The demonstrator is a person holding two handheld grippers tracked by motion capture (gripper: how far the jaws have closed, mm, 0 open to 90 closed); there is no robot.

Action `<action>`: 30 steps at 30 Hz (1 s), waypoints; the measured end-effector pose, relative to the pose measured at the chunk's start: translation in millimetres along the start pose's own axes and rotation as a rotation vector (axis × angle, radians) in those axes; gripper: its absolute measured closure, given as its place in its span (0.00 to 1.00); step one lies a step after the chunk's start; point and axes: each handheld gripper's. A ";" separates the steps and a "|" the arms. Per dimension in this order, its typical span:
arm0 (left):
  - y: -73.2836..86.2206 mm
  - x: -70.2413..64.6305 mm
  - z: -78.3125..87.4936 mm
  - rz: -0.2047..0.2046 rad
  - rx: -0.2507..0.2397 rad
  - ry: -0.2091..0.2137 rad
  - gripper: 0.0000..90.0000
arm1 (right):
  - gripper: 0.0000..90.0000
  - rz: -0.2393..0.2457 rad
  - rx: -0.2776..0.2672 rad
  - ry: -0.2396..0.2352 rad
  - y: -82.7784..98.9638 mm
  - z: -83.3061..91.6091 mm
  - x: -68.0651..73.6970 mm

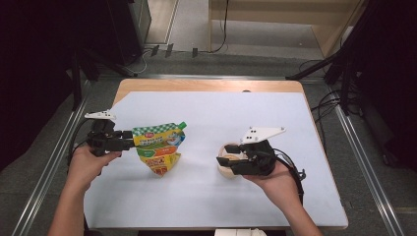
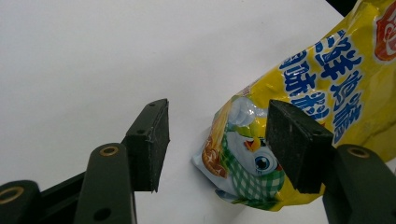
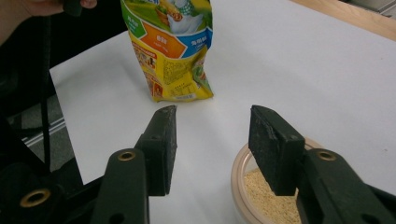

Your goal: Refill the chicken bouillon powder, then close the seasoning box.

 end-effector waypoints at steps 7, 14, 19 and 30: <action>0.5 -1.4 -2.8 -0.013 0.007 0.003 0.42 | 0.62 -0.018 -0.008 0.018 -4.1 16.4 -8.0; 1.4 -1.2 -6.2 -0.012 0.021 0.005 0.42 | 0.63 -0.034 -0.018 0.038 -6.1 31.8 -19.9; 2.8 -0.3 -5.5 -0.013 0.021 0.004 0.42 | 0.64 -0.039 -0.023 0.048 -7.3 39.8 -24.7; 3.8 1.0 -6.2 -0.014 0.018 0.004 0.42 | 0.66 -0.050 -0.040 0.091 -8.3 61.5 -37.4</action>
Point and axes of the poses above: each handheld gripper's, and its own axes: z roughly backward along the jaws, y roughly out of its underside, x roughly to its left, and after that the axes turned 1 degree about y, right-handed
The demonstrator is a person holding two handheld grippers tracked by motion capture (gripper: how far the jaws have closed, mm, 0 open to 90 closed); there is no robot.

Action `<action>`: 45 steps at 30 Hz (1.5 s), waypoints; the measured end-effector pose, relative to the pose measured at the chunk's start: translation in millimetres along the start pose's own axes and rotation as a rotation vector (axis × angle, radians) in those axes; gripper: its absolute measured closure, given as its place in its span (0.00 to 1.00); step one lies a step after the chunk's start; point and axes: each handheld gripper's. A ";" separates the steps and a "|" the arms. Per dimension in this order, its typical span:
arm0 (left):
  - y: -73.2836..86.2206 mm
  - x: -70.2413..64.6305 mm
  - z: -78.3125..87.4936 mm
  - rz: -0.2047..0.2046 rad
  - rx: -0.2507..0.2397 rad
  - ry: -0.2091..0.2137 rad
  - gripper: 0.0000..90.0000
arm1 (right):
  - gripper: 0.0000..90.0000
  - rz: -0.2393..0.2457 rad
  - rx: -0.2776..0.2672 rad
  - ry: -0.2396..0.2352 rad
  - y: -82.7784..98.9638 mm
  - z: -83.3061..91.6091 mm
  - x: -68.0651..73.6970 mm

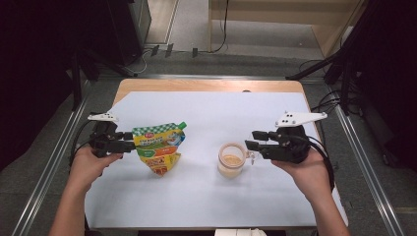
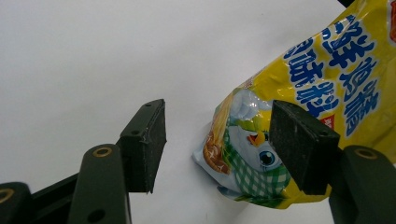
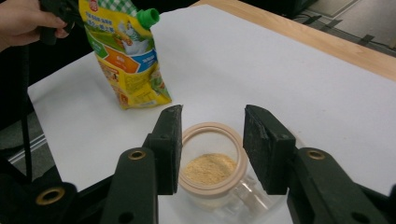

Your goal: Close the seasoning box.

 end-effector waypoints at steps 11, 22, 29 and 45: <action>0.1 -0.3 -0.2 -0.013 -0.005 -0.004 0.42 | 0.70 -0.053 -0.029 0.074 4.9 23.1 -24.3; 1.4 1.9 0.1 -0.008 -0.008 -0.003 0.42 | 0.87 -0.111 -0.028 0.155 21.9 22.9 -49.4; 1.1 1.0 -0.9 -0.009 -0.006 -0.002 0.42 | 1.00 -0.157 -0.028 0.156 39.6 6.5 -61.2; 0.2 -0.4 -3.2 -0.015 -0.006 -0.001 0.42 | 1.00 -0.181 0.035 0.124 58.2 -29.9 -61.0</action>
Point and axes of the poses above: each handheld gripper's, and its own axes: z roughly backward along the jaws, y roughly out of its underside, x roughly to its left, and after that the axes turned 1 degree about y, right-handed
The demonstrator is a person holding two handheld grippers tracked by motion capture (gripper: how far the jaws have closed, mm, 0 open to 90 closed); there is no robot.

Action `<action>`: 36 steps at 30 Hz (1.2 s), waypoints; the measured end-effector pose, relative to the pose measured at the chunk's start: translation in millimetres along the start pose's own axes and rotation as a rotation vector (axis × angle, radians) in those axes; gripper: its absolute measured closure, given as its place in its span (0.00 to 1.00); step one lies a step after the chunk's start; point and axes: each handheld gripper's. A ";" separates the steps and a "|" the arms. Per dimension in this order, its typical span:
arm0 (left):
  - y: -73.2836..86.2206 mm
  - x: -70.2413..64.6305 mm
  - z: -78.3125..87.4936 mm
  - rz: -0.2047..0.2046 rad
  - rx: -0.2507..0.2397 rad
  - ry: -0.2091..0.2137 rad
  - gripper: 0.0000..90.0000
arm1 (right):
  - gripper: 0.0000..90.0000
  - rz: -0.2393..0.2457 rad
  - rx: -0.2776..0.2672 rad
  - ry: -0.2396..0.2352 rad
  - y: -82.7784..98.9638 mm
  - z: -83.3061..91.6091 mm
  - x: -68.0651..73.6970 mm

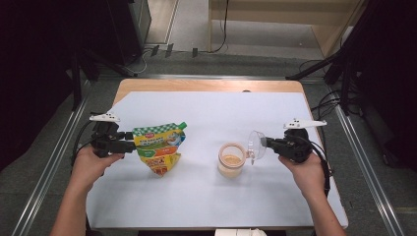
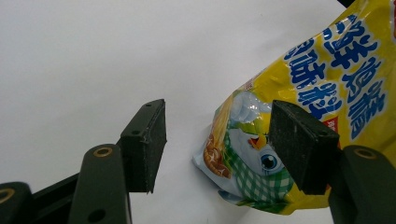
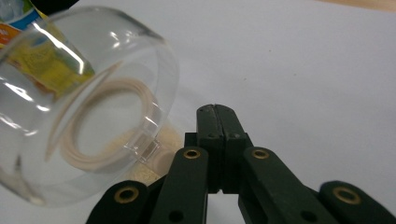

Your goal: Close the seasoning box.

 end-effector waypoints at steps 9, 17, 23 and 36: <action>0.3 0.8 -0.3 0.000 0.001 0.000 0.42 | 1.00 -0.011 0.012 -0.022 3.5 -13.3 1.3; -0.2 0.0 0.0 -0.008 -0.011 0.006 0.42 | 1.00 -0.005 0.017 -0.035 4.0 -16.8 5.8; -0.4 0.6 -0.1 -0.002 -0.007 0.005 0.42 | 1.00 0.013 0.014 -0.044 2.8 -16.6 11.1; 1.4 2.0 -2.0 0.001 0.005 0.003 0.42 | 1.00 0.067 -0.010 -0.066 -1.9 -12.9 25.2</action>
Point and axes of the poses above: each handheld gripper's, and its own axes: z roughly backward along the jaws, y roughly out of its underside, x roughly to its left, and after that the axes turned 1 degree about y, right-handed
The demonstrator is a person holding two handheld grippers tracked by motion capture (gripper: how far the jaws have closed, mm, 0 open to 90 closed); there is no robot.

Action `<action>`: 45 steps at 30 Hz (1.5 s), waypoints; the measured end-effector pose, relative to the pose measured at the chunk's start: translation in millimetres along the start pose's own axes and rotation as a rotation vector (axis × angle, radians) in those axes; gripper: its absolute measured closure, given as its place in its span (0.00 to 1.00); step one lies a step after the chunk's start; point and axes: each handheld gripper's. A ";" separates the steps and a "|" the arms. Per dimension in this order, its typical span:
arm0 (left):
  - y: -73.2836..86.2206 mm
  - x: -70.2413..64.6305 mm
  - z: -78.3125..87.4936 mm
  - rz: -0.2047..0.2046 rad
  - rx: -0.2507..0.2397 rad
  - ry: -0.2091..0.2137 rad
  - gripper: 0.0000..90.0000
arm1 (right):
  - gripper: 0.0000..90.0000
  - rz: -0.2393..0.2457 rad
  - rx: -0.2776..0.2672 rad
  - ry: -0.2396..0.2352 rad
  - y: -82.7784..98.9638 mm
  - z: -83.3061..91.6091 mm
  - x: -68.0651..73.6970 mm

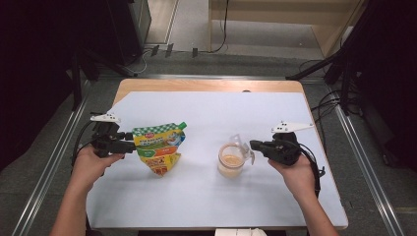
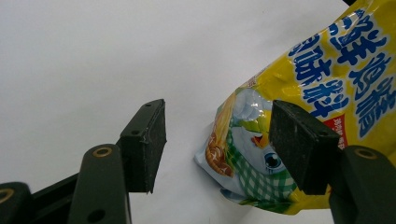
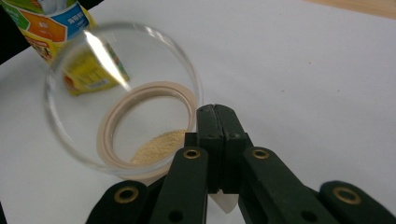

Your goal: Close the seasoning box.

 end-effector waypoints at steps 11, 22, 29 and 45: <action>0.9 0.6 -0.6 -0.001 0.005 -0.004 0.41 | 0.89 0.023 -0.003 -0.003 -0.2 -1.8 2.5; 2.2 1.7 -1.8 0.004 0.008 -0.005 0.41 | 0.67 0.000 -0.014 -0.004 3.2 6.1 -10.7; 2.6 2.5 -0.9 0.005 0.007 -0.009 0.41 | 0.55 -0.026 -0.024 0.029 10.0 9.3 -27.0; 4.1 3.6 -2.1 0.006 0.006 -0.014 0.41 | 0.44 -0.079 -0.045 0.088 25.5 13.9 -58.6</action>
Point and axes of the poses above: each handheld gripper's, and its own axes: z roughly backward along the jaws, y roughly out of its underside, x roughly to its left, and after that the axes turned 1 degree about y, right-handed
